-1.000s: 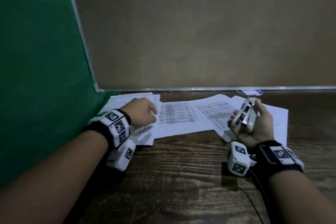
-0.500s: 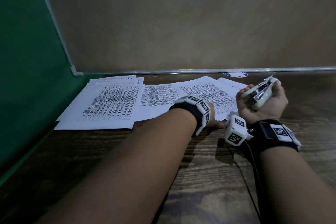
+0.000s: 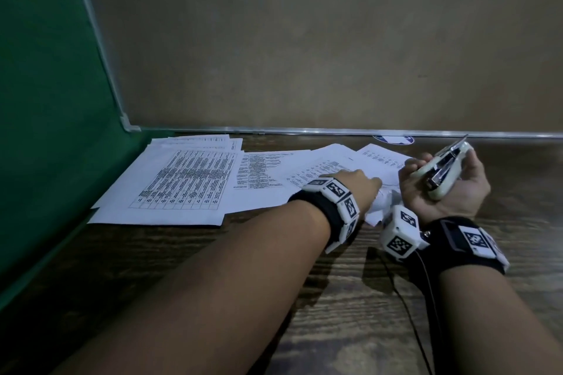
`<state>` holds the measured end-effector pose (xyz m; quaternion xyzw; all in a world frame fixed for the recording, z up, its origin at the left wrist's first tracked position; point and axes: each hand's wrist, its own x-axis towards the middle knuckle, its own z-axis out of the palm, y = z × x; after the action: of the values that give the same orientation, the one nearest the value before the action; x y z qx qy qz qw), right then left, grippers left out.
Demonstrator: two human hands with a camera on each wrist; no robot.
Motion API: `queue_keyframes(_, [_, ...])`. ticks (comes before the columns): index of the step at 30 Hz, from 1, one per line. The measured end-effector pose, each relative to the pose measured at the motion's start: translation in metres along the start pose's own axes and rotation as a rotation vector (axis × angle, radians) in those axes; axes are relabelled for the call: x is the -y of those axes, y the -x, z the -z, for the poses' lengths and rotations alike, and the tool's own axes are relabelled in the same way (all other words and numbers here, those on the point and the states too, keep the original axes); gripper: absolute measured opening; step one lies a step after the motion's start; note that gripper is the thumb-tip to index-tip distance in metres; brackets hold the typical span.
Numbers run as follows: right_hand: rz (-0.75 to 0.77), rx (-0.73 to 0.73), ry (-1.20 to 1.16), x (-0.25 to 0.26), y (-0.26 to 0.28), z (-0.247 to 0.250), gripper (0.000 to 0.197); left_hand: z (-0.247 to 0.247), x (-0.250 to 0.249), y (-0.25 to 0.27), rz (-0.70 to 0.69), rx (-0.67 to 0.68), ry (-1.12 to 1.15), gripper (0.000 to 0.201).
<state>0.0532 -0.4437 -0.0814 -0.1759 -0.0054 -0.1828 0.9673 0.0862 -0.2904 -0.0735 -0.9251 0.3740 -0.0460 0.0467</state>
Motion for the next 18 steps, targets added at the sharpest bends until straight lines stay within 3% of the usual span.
queue_keyframes(7, [-0.016, 0.078, -0.024, 0.004, 0.003, 0.000, 0.045, 0.041, 0.040, 0.018, 0.208, -0.128, 0.054, 0.023])
queue_keyframes(13, [-0.051, 0.132, 0.094, -0.008, 0.008, -0.006, 0.036, 0.076, 0.112, 0.085, 0.486, -0.511, 0.600, 0.020])
queue_keyframes(17, [-0.099, 0.211, 0.303, -0.034, 0.014, -0.023, 0.017, 0.065, 0.139, 0.146, 0.508, -0.711, 0.969, 0.013])
queue_keyframes(18, [-0.122, 0.240, 0.365, -0.041, 0.014, -0.024, 0.026, 0.059, 0.141, 0.161, 0.500, -0.732, 1.074, 0.010])
